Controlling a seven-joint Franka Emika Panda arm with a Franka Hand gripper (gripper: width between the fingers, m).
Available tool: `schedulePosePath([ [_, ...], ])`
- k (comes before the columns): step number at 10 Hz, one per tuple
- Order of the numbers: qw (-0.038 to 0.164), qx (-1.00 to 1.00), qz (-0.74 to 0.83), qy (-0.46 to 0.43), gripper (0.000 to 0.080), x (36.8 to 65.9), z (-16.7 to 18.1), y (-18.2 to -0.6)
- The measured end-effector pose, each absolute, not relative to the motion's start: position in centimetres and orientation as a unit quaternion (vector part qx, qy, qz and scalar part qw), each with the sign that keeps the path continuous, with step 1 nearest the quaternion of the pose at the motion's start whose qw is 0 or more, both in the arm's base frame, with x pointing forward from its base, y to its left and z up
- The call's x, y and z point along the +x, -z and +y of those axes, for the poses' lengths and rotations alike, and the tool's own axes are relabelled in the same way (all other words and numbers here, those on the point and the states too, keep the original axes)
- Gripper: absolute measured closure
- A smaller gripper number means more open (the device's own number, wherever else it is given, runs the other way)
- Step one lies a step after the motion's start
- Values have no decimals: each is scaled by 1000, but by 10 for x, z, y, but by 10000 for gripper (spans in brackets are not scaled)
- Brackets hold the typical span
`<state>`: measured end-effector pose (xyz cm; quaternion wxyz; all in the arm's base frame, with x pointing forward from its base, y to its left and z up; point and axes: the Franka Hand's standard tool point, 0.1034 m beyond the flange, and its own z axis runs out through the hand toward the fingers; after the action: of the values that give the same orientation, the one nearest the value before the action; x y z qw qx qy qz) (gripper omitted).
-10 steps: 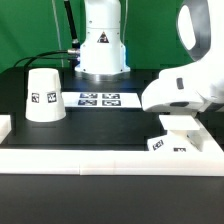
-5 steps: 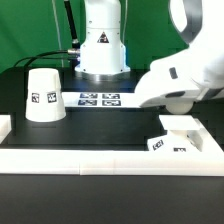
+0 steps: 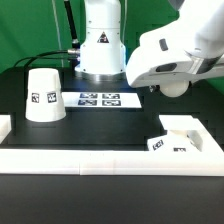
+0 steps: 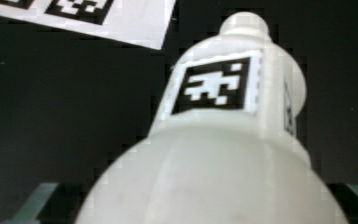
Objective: Assemble lamp
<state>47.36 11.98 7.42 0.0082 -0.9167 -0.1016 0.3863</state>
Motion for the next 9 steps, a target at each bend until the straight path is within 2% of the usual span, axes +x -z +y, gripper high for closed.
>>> schedulePosePath([
  [4, 21, -962, -119, -246, 223, 489, 117, -72],
  [8, 26, -984, -148, -99, 223, 498, 106, -95],
  [9, 26, -985, -155, -76, 223, 505, 100, -105],
])
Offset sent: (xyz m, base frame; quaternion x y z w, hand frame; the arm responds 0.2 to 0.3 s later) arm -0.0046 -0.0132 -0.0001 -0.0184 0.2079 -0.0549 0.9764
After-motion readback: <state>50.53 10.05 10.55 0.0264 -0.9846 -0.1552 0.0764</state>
